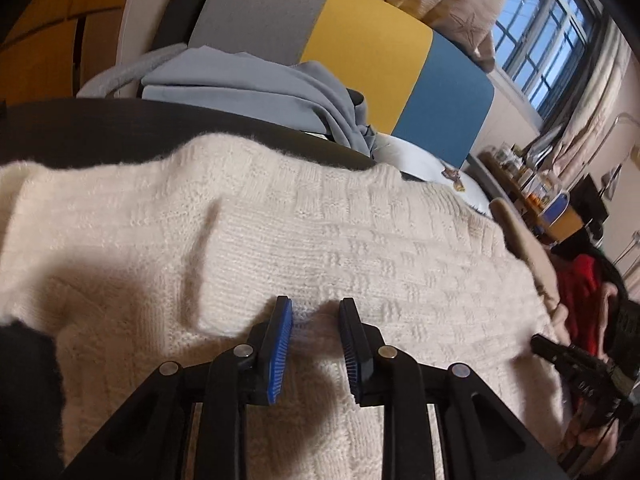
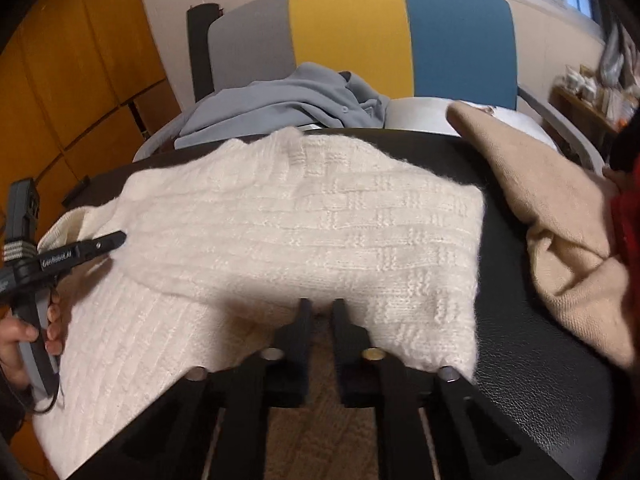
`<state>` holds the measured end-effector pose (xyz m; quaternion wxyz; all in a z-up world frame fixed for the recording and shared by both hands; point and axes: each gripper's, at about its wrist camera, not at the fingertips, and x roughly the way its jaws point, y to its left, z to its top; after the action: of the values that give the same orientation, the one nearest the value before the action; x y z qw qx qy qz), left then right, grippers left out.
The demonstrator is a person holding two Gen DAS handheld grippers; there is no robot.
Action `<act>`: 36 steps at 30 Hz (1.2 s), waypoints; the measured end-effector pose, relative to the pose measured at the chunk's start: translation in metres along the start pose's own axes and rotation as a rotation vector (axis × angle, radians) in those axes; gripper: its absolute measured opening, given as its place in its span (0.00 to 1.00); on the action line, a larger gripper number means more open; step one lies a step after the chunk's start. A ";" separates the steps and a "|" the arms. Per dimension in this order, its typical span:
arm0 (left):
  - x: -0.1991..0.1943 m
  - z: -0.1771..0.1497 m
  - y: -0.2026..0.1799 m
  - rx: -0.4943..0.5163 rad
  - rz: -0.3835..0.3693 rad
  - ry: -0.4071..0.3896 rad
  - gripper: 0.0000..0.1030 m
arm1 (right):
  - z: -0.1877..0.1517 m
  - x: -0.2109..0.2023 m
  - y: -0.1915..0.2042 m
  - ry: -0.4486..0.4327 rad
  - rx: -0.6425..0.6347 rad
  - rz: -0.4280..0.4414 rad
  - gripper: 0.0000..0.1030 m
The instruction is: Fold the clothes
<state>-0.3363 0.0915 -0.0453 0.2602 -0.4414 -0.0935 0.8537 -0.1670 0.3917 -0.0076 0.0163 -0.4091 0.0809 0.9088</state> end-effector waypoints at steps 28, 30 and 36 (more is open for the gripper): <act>-0.038 0.002 0.023 -0.028 0.030 -0.037 0.25 | -0.095 -0.123 0.023 0.288 0.057 0.376 0.81; -0.039 0.006 0.021 -0.004 0.037 -0.043 0.25 | -0.069 -0.105 0.016 0.208 0.083 0.324 0.81; -0.025 0.023 -0.007 0.104 0.047 -0.046 0.26 | 0.011 -0.043 0.003 0.032 0.128 0.238 0.81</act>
<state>-0.3401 0.0855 -0.0112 0.2605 -0.4096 -0.0447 0.8732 -0.1465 0.3917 0.0324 -0.0670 -0.4092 0.1869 0.8906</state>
